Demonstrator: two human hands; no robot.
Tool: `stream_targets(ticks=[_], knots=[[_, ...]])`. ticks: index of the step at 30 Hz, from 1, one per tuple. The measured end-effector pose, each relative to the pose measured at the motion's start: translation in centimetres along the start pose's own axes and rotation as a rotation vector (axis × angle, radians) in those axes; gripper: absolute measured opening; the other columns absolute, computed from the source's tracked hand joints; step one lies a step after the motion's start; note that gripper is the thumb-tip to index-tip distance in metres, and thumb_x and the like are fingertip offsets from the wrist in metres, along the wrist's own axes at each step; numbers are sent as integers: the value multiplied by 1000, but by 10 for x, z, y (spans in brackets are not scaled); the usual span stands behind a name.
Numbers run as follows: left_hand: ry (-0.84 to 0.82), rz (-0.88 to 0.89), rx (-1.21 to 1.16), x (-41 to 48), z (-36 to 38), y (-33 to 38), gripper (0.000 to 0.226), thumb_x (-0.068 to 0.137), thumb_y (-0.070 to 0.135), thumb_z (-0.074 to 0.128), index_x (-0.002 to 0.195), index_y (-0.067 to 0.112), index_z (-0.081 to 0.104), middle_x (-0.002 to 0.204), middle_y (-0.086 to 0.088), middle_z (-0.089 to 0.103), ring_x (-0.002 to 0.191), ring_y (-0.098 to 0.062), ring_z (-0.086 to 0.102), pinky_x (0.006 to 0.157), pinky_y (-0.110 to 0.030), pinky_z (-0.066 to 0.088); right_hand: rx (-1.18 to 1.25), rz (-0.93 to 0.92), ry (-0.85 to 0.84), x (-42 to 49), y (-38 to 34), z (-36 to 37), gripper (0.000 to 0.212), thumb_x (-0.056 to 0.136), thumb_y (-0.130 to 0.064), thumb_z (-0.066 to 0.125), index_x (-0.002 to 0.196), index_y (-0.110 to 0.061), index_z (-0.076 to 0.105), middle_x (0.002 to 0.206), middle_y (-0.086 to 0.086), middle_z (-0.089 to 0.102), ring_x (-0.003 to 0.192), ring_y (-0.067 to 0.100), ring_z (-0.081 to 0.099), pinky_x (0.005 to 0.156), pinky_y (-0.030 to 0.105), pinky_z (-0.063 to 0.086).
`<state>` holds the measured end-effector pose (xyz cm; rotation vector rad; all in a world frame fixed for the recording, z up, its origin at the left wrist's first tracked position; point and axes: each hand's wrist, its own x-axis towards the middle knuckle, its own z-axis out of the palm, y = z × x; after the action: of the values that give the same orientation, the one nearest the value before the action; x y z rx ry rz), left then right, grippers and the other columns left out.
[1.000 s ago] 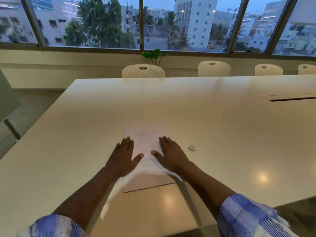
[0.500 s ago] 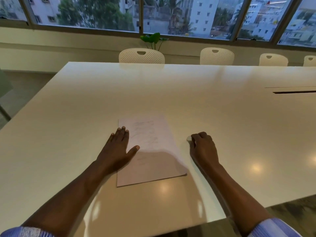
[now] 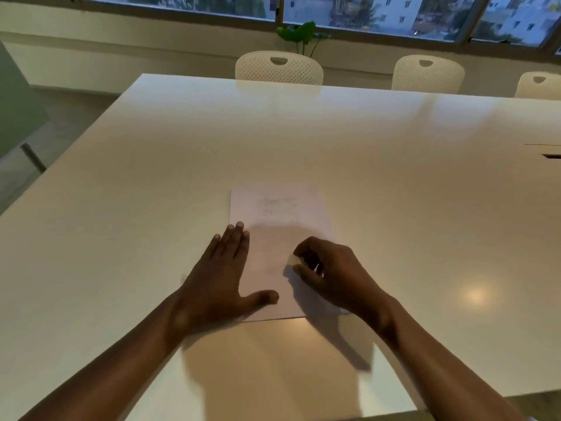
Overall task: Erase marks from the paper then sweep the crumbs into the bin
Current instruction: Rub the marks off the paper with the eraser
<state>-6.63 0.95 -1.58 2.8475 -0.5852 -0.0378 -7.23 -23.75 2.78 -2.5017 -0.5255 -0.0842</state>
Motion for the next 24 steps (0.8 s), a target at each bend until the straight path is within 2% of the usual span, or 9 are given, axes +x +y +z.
stream_targets(ticks=[3,6,8,12,14,16,19,21,24], knots=[[-18,-14,16,-2,5,0,135,67,106,19,156,16,-26,163,-2,-35,151,-14,-33,129,-41,-4,-23,-57,-96,1,-10,10,13,95,-31,62,106,-25,64,91,-17,59,76,-4,58,70,5,46],[-42,-13,34,2,8,-1,142,59,109,15,154,15,-30,161,-4,-40,150,-17,-35,129,-43,-5,-39,-117,-189,3,-14,19,12,95,-33,61,104,-26,60,95,-13,60,78,1,59,68,12,50],[-44,-1,41,3,9,-2,143,59,110,13,155,13,-29,161,-6,-40,150,-18,-35,129,-43,-5,-63,-128,-199,18,-14,22,13,95,-31,62,105,-23,60,97,-10,61,80,3,59,70,15,51],[-8,19,10,1,10,-3,139,63,108,18,157,14,-25,163,-5,-37,151,-17,-34,129,-43,-3,-107,-67,-138,64,-19,24,14,97,-25,61,108,-15,61,100,-3,62,84,8,59,71,11,45],[2,22,4,1,11,-3,139,63,107,19,157,14,-23,164,-5,-35,152,-17,-32,129,-44,-1,-112,-76,-165,69,-20,22,13,97,-24,61,106,-15,61,99,-3,63,83,9,61,72,15,50],[4,28,15,1,11,-3,140,63,107,19,158,12,-21,165,-6,-33,152,-18,-31,129,-44,0,-77,-127,-239,48,-21,16,5,96,-26,62,95,-22,58,89,-9,61,76,2,59,68,16,49],[-9,19,36,2,13,-4,141,63,107,20,158,11,-22,165,-8,-33,152,-19,-32,129,-44,-2,-29,-117,-339,8,-26,15,20,94,-34,63,86,-38,45,80,-19,52,68,-5,53,61,10,40],[-10,28,34,2,13,-4,140,63,107,18,158,11,-22,165,-8,-33,152,-20,-32,129,-45,-1,-24,-93,-313,11,-26,20,16,94,-33,62,88,-37,48,82,-19,52,70,-3,54,61,11,40],[2,46,15,2,12,-4,140,64,107,19,159,10,-17,167,-9,-28,154,-21,-27,129,-46,4,-63,-69,-194,51,-30,31,5,97,-25,60,100,-22,59,88,-11,57,74,3,55,66,11,43]])
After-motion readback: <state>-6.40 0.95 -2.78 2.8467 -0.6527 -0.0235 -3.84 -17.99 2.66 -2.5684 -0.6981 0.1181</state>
